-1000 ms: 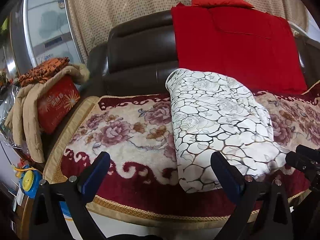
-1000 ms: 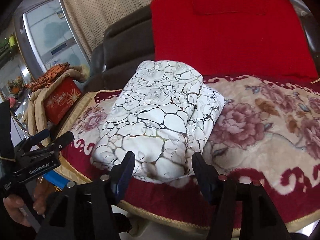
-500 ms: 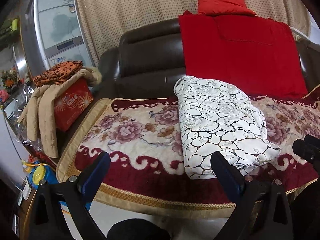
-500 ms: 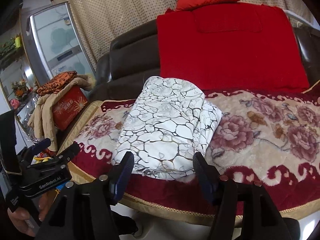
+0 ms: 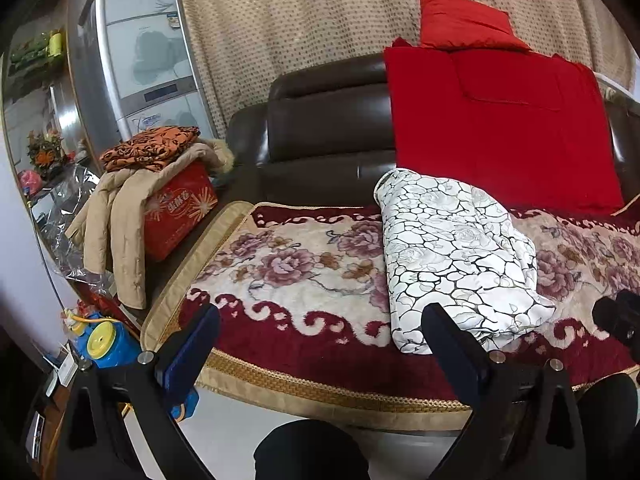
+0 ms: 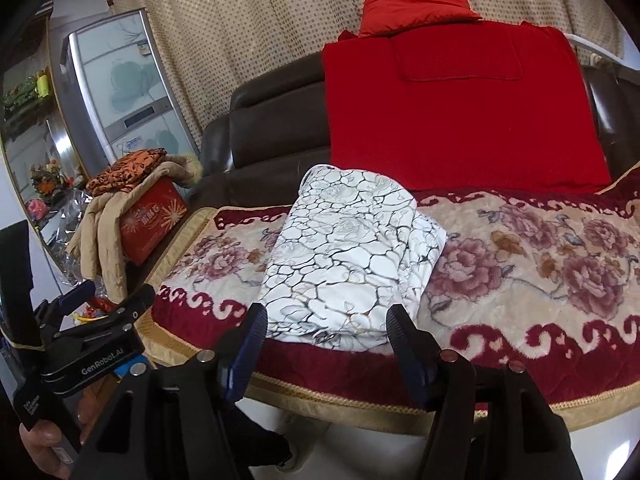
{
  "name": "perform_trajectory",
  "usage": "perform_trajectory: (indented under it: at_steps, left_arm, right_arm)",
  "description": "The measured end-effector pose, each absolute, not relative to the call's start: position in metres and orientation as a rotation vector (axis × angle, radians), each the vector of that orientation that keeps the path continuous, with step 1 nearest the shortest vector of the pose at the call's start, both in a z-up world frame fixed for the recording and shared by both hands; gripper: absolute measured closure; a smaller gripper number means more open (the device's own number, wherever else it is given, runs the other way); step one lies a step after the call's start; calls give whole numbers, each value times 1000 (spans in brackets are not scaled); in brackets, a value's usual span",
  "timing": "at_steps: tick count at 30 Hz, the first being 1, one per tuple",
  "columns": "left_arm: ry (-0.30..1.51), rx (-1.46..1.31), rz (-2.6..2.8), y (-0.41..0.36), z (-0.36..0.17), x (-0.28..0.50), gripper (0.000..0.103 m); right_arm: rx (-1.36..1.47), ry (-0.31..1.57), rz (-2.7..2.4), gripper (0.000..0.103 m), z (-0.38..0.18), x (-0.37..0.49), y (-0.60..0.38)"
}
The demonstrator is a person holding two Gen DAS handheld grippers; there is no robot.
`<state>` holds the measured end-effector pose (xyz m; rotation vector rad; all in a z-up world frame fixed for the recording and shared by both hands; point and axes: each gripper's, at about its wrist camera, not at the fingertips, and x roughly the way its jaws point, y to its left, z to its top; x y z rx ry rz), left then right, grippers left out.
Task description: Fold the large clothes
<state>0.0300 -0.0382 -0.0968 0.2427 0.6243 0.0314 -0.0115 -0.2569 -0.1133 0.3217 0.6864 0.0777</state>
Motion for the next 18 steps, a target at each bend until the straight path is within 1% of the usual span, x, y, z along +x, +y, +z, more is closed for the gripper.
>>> perform_trajectory:
  at_steps: [18]
  left_arm:
    - [592, 226, 50, -21, -73, 0, 3]
  right_arm:
    - [342, 673, 93, 37, -91, -39, -246]
